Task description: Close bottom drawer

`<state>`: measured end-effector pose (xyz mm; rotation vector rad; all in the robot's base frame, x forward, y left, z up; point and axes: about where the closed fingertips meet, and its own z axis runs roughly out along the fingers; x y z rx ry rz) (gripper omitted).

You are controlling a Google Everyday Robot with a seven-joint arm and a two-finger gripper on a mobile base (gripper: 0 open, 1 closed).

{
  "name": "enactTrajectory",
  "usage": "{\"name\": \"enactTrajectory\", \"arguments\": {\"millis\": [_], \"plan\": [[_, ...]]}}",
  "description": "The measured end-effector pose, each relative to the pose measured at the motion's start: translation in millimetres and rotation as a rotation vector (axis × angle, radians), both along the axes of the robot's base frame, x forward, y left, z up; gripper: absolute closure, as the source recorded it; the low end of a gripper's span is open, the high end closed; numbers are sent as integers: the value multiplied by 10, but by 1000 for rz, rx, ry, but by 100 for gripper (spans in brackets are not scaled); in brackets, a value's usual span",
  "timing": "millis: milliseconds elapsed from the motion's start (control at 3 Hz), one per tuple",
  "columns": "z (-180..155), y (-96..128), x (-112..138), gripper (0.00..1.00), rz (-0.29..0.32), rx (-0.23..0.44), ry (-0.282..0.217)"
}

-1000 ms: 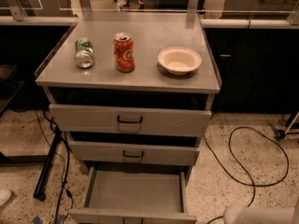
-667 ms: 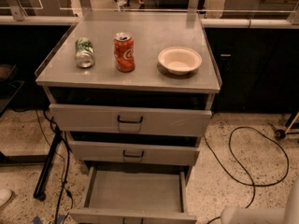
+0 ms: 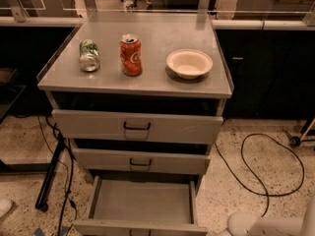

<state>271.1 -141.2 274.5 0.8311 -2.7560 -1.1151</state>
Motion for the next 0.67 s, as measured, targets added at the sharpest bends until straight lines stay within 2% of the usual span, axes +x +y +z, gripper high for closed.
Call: {"name": "enactTrajectory", "arguments": {"millis": [333,667], "plan": [[-3,5,3,100,0,1,0],[-204,54,15,100,-36,-14,3]]}}
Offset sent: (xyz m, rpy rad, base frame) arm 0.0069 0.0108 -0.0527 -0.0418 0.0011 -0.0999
